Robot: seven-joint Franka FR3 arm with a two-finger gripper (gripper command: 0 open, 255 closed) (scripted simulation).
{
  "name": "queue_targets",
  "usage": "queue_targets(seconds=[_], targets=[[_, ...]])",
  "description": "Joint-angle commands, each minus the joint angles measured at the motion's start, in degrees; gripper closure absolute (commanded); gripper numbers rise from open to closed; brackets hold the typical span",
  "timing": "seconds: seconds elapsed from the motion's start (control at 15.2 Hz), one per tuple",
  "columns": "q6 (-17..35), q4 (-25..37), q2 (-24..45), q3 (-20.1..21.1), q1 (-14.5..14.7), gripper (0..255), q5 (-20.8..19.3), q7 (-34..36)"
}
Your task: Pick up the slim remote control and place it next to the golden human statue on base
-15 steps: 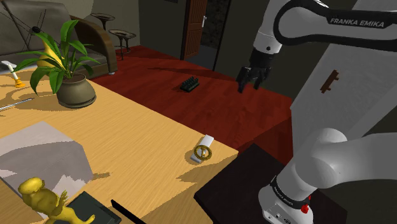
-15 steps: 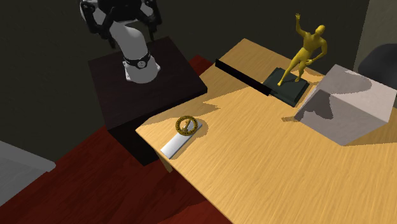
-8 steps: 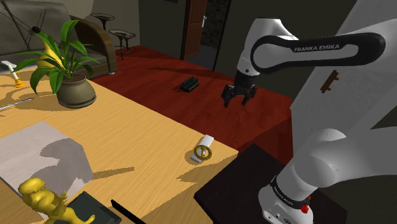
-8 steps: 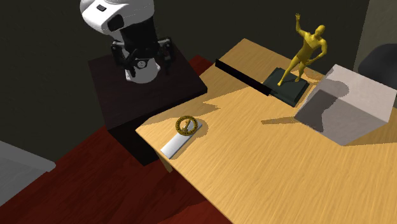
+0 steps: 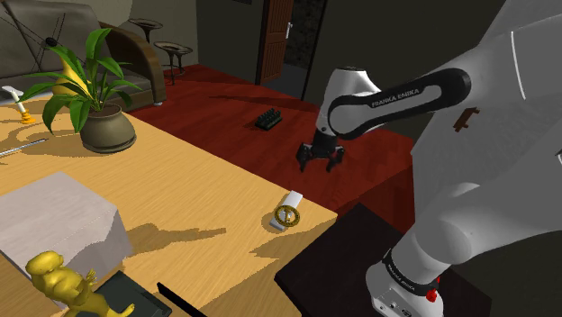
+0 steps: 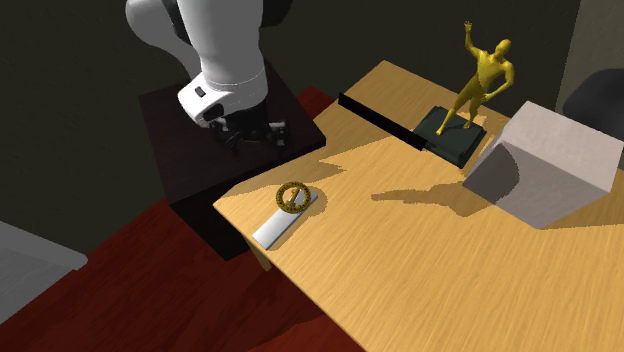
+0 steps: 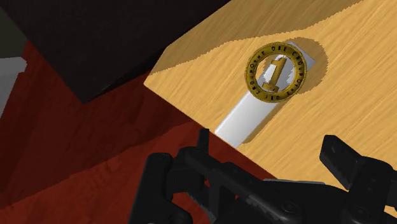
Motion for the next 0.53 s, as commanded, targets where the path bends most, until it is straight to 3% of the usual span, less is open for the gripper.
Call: queue_targets(seconds=[0.0, 0.46], targets=[[5.33, -0.69, 4.61, 0.84, -0.6, 0, 0.44, 3.2], [21.69, 0.75, 22.71, 3.19, -2.57, 0, -0.06, 14.98]])
